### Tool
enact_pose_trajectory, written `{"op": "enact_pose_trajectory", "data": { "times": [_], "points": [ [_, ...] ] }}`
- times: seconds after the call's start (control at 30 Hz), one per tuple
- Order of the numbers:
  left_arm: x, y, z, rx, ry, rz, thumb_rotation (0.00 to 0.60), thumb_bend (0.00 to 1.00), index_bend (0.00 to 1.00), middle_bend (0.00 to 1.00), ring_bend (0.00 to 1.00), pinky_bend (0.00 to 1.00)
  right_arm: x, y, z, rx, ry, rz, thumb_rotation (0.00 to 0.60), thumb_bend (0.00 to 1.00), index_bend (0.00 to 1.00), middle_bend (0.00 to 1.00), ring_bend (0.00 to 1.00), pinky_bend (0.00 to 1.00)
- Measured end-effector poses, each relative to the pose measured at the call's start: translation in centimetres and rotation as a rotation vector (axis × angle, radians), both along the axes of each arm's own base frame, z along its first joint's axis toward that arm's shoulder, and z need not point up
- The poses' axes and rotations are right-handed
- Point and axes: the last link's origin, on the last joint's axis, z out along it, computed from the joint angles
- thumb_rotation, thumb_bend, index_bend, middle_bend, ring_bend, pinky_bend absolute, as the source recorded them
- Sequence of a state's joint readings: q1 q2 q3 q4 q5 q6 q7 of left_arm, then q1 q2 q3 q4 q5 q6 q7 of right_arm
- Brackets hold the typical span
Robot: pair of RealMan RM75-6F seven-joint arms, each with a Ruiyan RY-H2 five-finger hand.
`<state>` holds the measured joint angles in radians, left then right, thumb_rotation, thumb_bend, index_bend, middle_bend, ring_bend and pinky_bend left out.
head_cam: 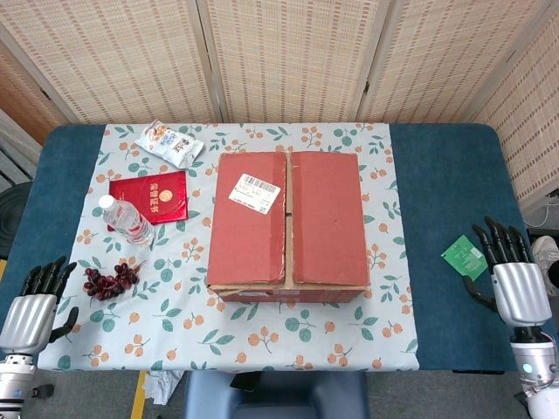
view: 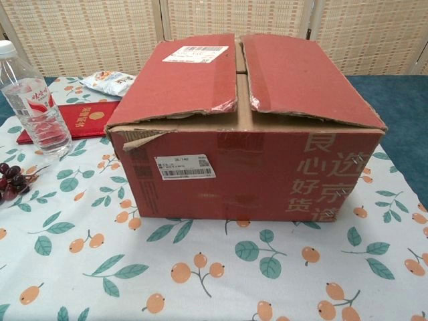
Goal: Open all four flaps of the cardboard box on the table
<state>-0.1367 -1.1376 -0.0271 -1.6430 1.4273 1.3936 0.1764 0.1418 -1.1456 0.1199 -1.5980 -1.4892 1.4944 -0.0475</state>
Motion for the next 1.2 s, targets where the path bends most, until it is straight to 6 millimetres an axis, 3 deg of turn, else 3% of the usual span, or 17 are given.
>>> {"op": "enact_pose_trajectory", "data": {
  "times": [0.3,0.47,0.8,1.2],
  "points": [
    [0.7,-0.2,-0.7,-0.025,-0.004,-0.03,0.6,0.49,0.0,0.0,0.0,0.0,0.3,-0.6,-1.7,0.091,-0.007,0.025,0.6,0.37,0.0,0.0,0.0,0.0],
    [0.8,-0.3,-0.9,-0.048,-0.004,-0.041,0.6,0.49,0.0,0.0,0.0,0.0,1.7,-0.7,-2.4,0.147,-0.051,0.11,0.6,0.37,0.0,0.0,0.0,0.0],
    [1.3,-1.0,-1.2,-0.05,0.028,-0.038,0.6,0.5,0.0,0.0,0.0,0.0,8.7,-1.5,-3.1,0.326,-0.113,0.38,0.6,0.37,0.0,0.0,0.0,0.0],
    [1.4,-1.2,-0.7,-0.052,-0.013,-0.046,0.6,0.5,0.0,0.0,0.0,0.0,16.9,-4.0,-7.8,0.49,-0.076,0.588,0.6,0.37,0.0,0.0,0.0,0.0]
  ]
}}
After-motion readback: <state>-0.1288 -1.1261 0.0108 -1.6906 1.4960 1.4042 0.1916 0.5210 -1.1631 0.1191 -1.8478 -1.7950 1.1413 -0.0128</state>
